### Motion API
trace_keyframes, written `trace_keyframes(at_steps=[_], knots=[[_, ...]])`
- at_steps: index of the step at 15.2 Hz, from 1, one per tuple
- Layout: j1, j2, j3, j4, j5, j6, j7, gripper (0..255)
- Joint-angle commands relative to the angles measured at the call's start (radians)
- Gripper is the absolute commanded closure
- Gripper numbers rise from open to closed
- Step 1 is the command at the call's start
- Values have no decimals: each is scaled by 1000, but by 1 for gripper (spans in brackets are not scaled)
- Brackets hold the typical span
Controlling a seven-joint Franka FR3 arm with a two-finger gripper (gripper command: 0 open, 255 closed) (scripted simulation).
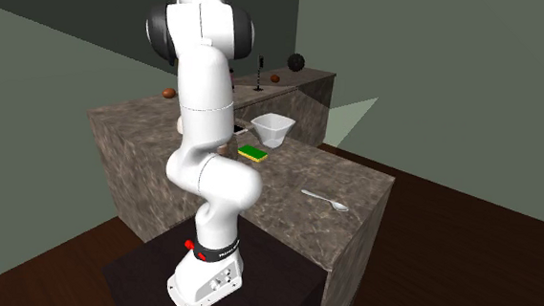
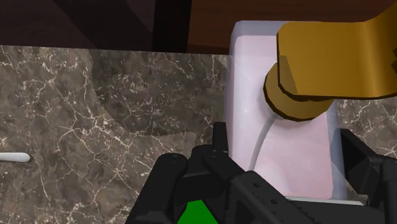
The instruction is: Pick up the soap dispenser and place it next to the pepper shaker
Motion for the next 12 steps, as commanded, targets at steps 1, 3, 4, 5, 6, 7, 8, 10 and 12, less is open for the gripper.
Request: trace_keyframes(at_steps=[1,3,4,5,6,7,8,10,12], knots=[[0,1,0,-27,0,28,-5,255],[1,4,1,-51,-1,55,-8,255],[2,6,2,-62,-2,68,-9,255],[2,9,2,-74,-3,81,-10,255],[3,11,3,-85,-4,94,-11,255],[3,14,4,-95,-5,107,-12,255],[4,17,4,-106,-6,120,-13,255],[5,24,5,-127,-9,147,-14,255],[6,32,7,-146,-12,173,-15,255]])
